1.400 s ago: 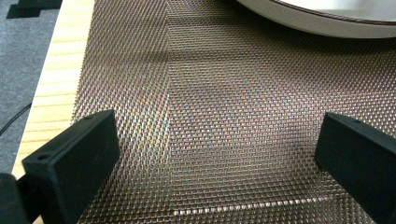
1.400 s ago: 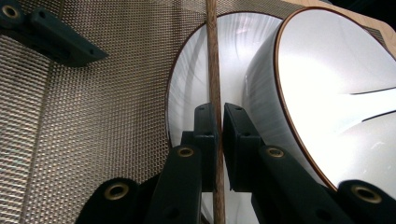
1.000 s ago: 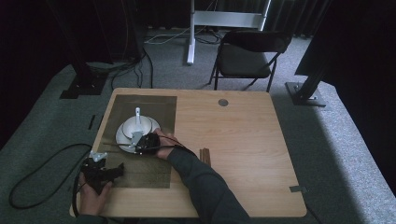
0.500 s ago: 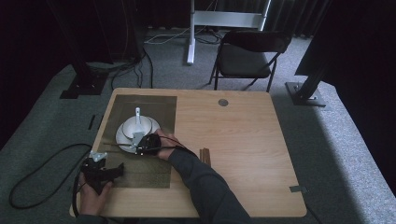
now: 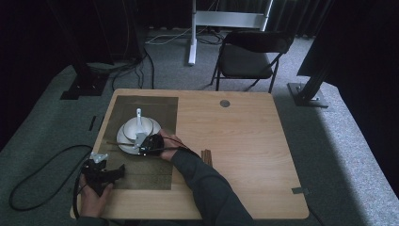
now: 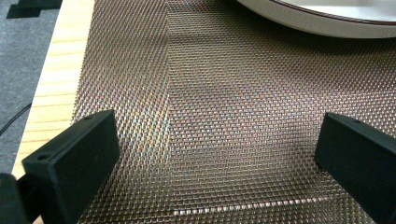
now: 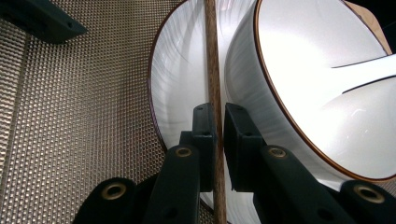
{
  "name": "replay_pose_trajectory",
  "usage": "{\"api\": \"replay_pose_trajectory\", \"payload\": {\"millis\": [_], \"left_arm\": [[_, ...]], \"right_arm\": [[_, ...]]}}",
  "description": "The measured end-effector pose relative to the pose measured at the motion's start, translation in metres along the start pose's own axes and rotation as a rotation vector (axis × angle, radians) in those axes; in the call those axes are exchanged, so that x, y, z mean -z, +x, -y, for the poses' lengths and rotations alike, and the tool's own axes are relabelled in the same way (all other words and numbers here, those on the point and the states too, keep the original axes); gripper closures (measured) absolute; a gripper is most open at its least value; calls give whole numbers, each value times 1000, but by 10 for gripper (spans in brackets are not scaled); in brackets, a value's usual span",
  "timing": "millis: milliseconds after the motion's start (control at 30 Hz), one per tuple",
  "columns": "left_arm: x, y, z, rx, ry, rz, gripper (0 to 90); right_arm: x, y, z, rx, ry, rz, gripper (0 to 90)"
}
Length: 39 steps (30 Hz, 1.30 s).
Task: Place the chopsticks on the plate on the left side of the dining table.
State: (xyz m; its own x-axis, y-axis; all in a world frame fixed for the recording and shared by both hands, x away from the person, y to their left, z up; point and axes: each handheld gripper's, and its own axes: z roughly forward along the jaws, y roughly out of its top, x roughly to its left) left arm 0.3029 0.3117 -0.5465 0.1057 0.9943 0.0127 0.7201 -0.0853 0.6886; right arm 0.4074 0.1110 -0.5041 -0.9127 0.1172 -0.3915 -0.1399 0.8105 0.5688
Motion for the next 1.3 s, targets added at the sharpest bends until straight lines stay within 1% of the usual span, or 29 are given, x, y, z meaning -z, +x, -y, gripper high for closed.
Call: {"api": "replay_pose_trajectory", "payload": {"millis": [167, 367, 533, 633, 700, 867, 1000, 1067, 1133, 1300], "left_arm": [[0, 0, 0, -1, 1, 0, 2], [0, 0, 0, -1, 2, 1, 2], [0, 0, 0, -1, 2, 0, 2], [0, 0, 0, 0, 1, 0, 2], [0, 0, 0, 0, 1, 1, 2], [0, 0, 0, 1, 1, 0, 2], [0, 0, 0, 1, 1, 0, 2], [0, 0, 0, 0, 1, 0, 2], [0, 0, 0, 0, 1, 1, 2], [0, 0, 0, 0, 1, 0, 2]], "right_arm": [[-1, 0, 2, -1, 3, 7, 824], [0, 2, 5, 1, 3, 15, 785], [4, 0, 9, -15, -6, 19, 770], [7, -2, 13, -19, -4, 29, 770], [8, -3, 14, -31, -4, 34, 771], [8, -3, 17, -34, -5, 44, 779], [8, -2, 18, -38, -3, 44, 779], [8, -2, 19, -40, -6, 45, 773], [10, -2, 20, -45, -16, 46, 749], [17, -3, 20, -63, -43, 43, 707]]}}
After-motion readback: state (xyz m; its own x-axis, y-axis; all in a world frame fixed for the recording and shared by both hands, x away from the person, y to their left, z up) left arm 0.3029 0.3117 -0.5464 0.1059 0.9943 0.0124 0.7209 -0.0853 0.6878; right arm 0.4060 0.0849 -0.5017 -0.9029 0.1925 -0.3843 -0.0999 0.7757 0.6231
